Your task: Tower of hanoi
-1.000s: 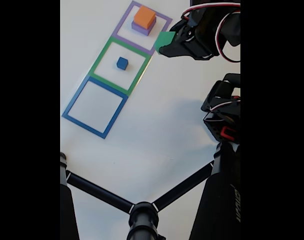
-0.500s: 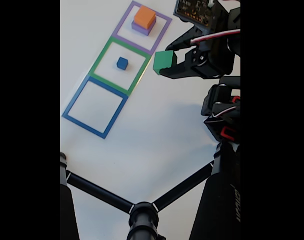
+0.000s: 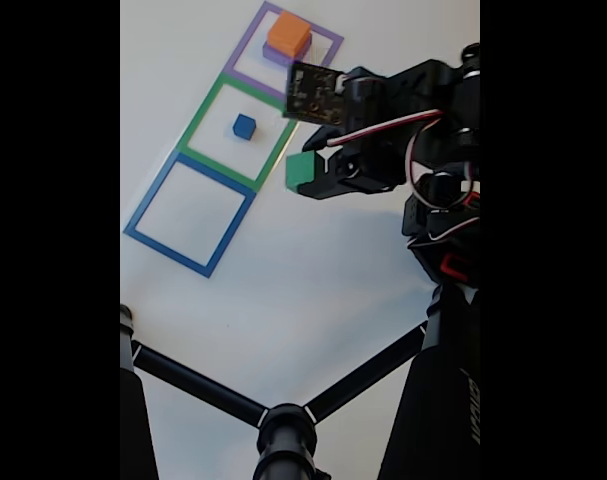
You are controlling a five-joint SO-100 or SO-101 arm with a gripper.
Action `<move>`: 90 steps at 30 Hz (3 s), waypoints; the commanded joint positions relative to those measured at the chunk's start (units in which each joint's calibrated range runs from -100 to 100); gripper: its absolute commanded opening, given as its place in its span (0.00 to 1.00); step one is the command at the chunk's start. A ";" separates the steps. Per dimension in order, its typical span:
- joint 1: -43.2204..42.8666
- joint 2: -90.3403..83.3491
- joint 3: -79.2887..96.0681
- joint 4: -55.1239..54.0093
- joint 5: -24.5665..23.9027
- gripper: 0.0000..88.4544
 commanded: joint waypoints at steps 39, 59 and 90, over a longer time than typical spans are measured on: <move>-6.42 67.28 25.88 -118.00 0.00 0.07; -5.37 59.85 27.15 -116.70 0.00 0.28; 20.42 1.55 -34.85 23.62 0.00 0.01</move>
